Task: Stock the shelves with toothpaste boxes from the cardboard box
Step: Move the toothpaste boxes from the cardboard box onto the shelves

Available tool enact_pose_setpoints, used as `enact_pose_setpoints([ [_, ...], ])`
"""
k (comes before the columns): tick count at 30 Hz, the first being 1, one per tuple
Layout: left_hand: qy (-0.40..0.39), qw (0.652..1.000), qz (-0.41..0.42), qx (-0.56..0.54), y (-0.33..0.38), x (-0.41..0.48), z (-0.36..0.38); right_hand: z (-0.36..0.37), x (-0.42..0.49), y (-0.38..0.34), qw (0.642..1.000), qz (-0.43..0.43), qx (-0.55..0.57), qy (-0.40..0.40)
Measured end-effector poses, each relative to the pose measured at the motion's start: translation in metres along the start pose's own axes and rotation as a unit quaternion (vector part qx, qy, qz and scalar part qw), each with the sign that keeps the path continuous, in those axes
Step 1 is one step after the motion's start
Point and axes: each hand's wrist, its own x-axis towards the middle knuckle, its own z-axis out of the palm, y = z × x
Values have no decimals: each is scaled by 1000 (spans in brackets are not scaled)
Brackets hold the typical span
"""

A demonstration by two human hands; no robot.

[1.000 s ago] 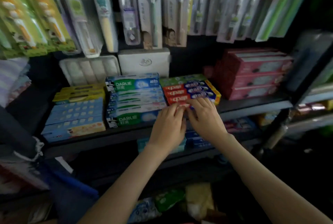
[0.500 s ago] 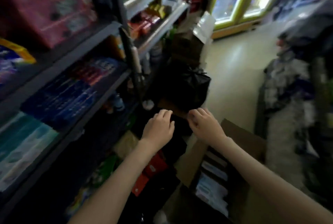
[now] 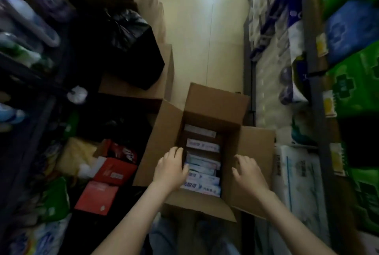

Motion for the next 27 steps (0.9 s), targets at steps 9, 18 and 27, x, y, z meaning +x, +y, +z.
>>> enact_pose_setpoints([
  [9, -131, 989, -30, 61, -38, 107, 159, 139, 88, 86, 992, 29, 7, -122],
  [18, -212, 964, -83, 134, -87, 203, 303, 302, 200, 104, 980, 55, 47, -185],
  [27, -244, 958, -84, 128, -122, 236, 360, 369, 269, 115, 977, 36, -67, -202],
])
